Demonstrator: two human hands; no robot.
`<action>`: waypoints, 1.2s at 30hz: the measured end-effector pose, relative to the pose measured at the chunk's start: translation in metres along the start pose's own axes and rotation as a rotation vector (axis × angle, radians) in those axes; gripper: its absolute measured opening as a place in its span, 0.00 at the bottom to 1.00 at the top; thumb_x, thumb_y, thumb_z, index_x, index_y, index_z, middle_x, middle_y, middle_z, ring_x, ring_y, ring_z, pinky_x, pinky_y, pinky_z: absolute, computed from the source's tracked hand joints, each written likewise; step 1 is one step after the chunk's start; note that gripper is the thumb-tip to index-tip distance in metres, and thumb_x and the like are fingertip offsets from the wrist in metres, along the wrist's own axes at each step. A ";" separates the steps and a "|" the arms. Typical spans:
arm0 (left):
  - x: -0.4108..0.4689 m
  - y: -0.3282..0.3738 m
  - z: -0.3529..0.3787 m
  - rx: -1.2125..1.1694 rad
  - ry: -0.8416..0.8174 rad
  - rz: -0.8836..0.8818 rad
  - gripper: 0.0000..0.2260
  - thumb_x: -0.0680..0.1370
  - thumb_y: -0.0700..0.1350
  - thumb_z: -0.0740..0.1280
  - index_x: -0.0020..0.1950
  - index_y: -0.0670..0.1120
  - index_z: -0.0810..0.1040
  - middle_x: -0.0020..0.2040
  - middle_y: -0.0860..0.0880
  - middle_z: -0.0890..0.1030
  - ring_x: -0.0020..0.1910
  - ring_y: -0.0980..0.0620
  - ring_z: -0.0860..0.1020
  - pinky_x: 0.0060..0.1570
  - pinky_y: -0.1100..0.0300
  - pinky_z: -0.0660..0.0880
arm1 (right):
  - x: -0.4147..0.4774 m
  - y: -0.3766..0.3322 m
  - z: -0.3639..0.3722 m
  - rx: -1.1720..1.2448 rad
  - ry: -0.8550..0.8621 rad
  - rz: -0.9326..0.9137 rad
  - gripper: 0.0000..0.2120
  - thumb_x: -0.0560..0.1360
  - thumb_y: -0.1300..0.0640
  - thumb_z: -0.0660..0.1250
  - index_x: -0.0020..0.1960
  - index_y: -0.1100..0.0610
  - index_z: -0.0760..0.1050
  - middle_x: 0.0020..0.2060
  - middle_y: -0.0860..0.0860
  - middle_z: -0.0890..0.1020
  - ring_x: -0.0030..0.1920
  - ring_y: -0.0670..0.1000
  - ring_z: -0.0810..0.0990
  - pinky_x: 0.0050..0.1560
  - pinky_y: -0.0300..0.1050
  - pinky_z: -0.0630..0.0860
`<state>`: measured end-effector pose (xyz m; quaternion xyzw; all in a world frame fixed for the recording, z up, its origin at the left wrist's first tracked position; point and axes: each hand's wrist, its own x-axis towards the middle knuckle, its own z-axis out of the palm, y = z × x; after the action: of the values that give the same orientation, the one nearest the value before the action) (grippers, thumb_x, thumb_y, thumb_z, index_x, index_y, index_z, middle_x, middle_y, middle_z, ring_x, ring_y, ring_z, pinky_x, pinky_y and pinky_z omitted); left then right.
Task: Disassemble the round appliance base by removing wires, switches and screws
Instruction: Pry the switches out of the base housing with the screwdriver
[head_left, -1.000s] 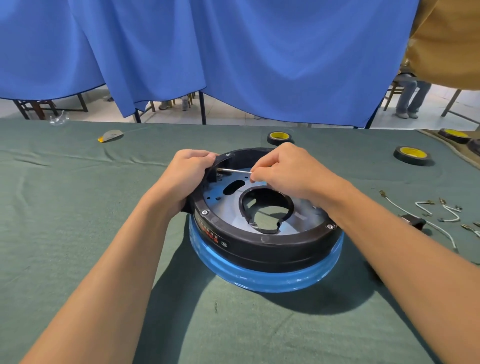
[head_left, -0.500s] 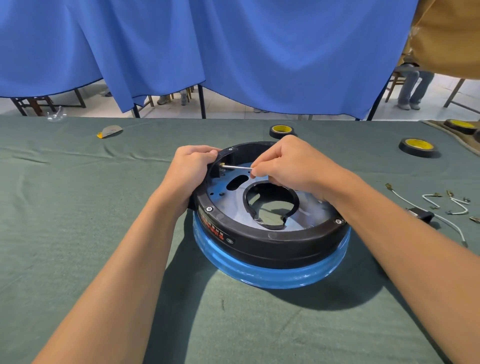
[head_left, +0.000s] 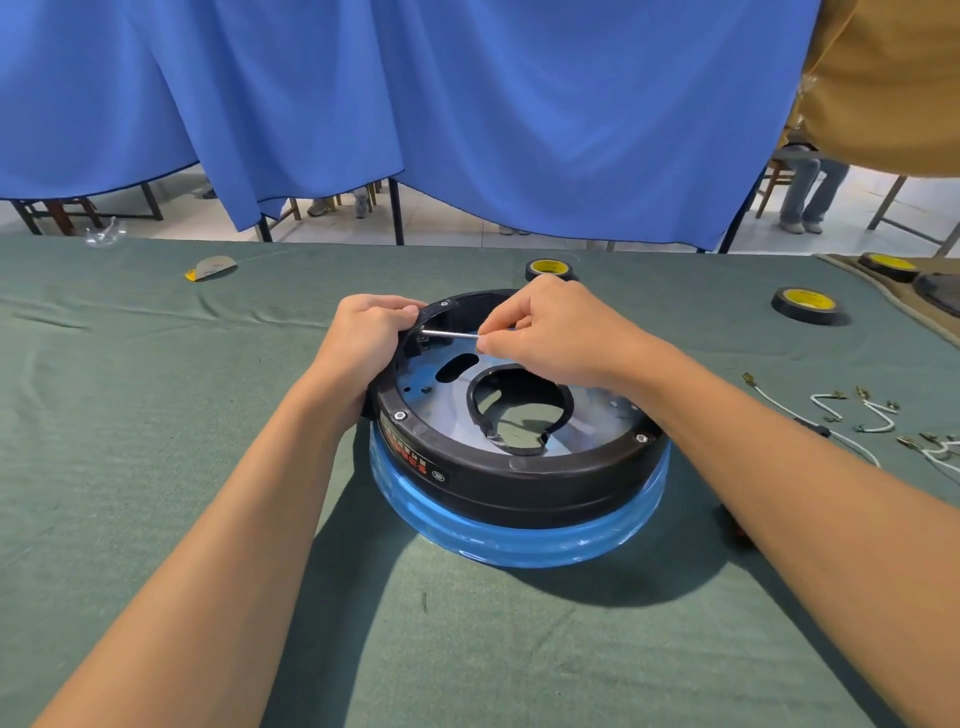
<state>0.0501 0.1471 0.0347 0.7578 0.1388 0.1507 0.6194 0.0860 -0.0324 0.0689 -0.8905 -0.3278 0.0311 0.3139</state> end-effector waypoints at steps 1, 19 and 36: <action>0.000 0.000 0.000 -0.001 -0.001 -0.001 0.13 0.80 0.38 0.59 0.46 0.46 0.83 0.37 0.47 0.85 0.36 0.50 0.84 0.31 0.60 0.79 | -0.005 0.001 -0.005 -0.055 0.048 -0.006 0.06 0.75 0.52 0.68 0.43 0.50 0.84 0.27 0.41 0.80 0.31 0.43 0.75 0.32 0.40 0.73; -0.001 0.003 -0.002 0.126 0.040 0.012 0.08 0.79 0.43 0.65 0.48 0.47 0.84 0.42 0.46 0.84 0.40 0.48 0.84 0.38 0.56 0.81 | -0.048 0.046 -0.035 -0.055 0.283 0.559 0.11 0.66 0.62 0.68 0.47 0.67 0.79 0.34 0.58 0.79 0.34 0.54 0.70 0.33 0.48 0.71; 0.003 0.002 0.014 0.271 0.011 0.098 0.13 0.81 0.42 0.58 0.60 0.49 0.79 0.51 0.50 0.82 0.54 0.47 0.79 0.56 0.48 0.76 | -0.064 0.054 -0.037 -0.385 0.397 0.500 0.16 0.70 0.55 0.67 0.29 0.58 0.62 0.27 0.53 0.69 0.28 0.54 0.67 0.26 0.42 0.58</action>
<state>0.0588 0.1352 0.0338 0.8396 0.1240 0.1646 0.5025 0.0765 -0.1225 0.0576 -0.9745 -0.0328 -0.1286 0.1807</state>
